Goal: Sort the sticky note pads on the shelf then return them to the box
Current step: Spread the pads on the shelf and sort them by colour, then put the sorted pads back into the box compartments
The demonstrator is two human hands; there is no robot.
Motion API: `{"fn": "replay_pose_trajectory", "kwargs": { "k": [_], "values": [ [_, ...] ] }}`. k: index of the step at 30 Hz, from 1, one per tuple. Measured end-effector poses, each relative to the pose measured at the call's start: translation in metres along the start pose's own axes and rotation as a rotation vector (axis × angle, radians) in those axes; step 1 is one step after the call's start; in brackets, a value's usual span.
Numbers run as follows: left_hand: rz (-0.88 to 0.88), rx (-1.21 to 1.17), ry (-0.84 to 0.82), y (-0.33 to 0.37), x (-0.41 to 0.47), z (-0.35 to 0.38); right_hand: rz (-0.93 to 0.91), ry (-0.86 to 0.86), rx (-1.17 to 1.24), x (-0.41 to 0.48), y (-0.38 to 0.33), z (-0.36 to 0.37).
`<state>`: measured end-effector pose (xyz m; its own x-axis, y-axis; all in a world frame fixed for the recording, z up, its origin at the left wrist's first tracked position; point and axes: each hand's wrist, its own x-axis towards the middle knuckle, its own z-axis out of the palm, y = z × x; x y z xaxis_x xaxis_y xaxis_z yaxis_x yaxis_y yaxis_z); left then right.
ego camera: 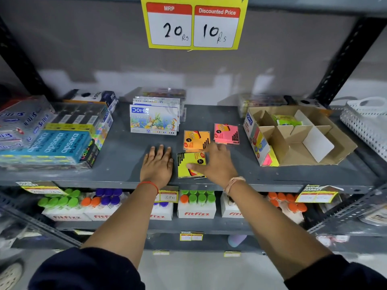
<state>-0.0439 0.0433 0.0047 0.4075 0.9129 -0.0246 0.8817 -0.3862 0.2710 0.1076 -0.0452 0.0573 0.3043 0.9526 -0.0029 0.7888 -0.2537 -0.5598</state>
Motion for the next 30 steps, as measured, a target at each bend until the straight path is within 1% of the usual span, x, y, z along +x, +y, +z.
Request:
{"fn": "replay_pose_trajectory", "kwargs": {
  "k": [1, 4, 6, 9, 16, 23, 30],
  "values": [
    [0.001, 0.003, 0.000, -0.001, 0.000, 0.000, 0.038, 0.017, -0.006, -0.005, -0.007, 0.009],
    [0.013, 0.015, -0.020, -0.003, 0.000, 0.000, 0.108, 0.014, -0.120, -0.014, -0.025, 0.041],
    [0.010, 0.010, -0.030, -0.003, -0.001, 0.000, 0.147, 0.057, -0.158, -0.016, -0.028, 0.052],
    [0.001, -0.008, -0.019, -0.002, -0.001, -0.001, 0.149, 0.112, -0.132, -0.016, -0.021, 0.049],
    [-0.015, 0.000, -0.035, 0.001, 0.000, -0.002, 0.241, 0.135, -0.181, -0.012, -0.028, 0.053],
    [0.001, -0.024, -0.054, 0.014, -0.005, -0.001, 0.257, 0.213, -0.147, -0.008, -0.025, 0.050],
    [-0.040, -0.039, -0.036, 0.028, -0.010, 0.005, 0.189, 0.368, -0.036, -0.006, -0.004, 0.022]
  ]
}}
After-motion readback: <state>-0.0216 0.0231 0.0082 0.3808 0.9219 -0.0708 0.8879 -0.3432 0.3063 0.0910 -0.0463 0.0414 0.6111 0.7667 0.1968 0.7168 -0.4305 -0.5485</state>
